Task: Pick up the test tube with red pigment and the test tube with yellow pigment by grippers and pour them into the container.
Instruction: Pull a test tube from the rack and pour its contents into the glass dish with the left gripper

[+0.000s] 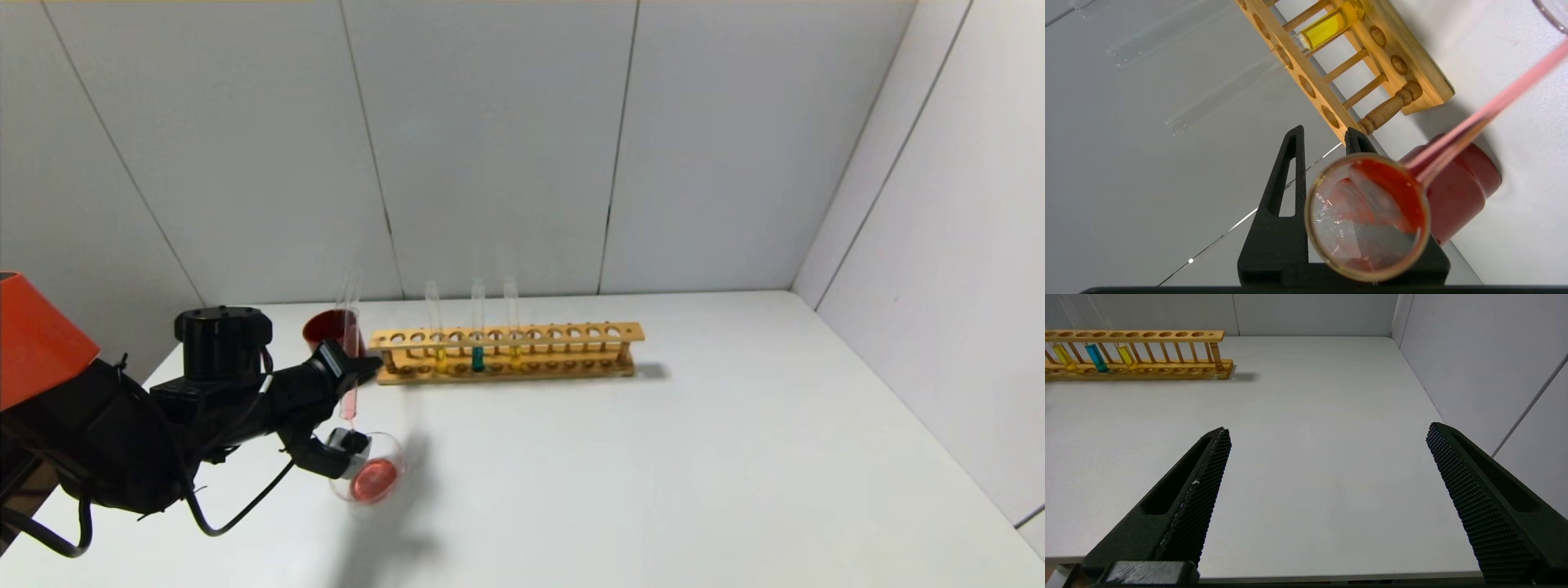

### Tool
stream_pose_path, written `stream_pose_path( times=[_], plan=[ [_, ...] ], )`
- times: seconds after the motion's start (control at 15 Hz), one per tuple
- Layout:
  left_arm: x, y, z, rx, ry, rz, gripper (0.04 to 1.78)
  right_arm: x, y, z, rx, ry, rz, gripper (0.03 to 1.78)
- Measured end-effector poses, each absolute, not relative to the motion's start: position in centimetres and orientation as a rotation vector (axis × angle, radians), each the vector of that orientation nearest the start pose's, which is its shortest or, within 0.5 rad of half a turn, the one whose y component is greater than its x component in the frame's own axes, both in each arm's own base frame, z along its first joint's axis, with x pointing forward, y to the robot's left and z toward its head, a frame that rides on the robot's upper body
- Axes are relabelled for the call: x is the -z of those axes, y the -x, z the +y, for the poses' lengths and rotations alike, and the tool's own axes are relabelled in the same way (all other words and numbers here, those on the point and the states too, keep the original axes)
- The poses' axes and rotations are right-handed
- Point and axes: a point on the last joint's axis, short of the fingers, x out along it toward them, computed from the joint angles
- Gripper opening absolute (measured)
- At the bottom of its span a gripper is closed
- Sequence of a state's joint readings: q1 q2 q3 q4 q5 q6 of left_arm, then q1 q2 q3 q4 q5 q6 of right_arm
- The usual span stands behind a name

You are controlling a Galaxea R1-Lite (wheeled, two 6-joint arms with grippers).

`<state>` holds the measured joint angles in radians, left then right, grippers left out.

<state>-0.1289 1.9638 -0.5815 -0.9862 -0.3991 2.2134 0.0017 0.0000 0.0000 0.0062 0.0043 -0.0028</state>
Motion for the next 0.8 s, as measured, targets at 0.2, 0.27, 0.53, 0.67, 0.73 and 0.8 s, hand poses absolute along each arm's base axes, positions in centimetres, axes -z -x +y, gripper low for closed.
stream_pose_path(
  times=[0.2,0.27,0.53,0.67,0.73,0.8],
  plan=[
    [-7.92,-31.28,-5.0,0.719,-2.067,-0.351,0.37,-7.48,2.28,0.01,-0.006,0.003,0.006,1.75],
    [-7.92,-31.27,-5.01,0.72,-2.07,-0.354,0.37,-7.49,2.28,0.01,-0.006,0.003,0.006,1.75],
    [-8.03,-31.06,-5.01,0.717,-2.124,-0.38,0.37,-7.49,2.28,0.01,-0.006,0.003,0.006,1.75],
    [-8.16,-30.93,-5.04,0.713,-2.16,-0.399,0.37,-7.48,2.28,0.01,-0.006,0.003,0.006,1.75],
    [-8.21,-30.8,-5.09,0.713,-2.179,-0.41,0.37,-7.48,2.28,0.01,-0.006,0.003,0.006,1.75],
    [-8.2,-30.61,-5.16,0.715,-2.187,-0.412,0.37,-7.48,2.28,0.01,-0.006,0.003,0.006,1.75]
  ],
)
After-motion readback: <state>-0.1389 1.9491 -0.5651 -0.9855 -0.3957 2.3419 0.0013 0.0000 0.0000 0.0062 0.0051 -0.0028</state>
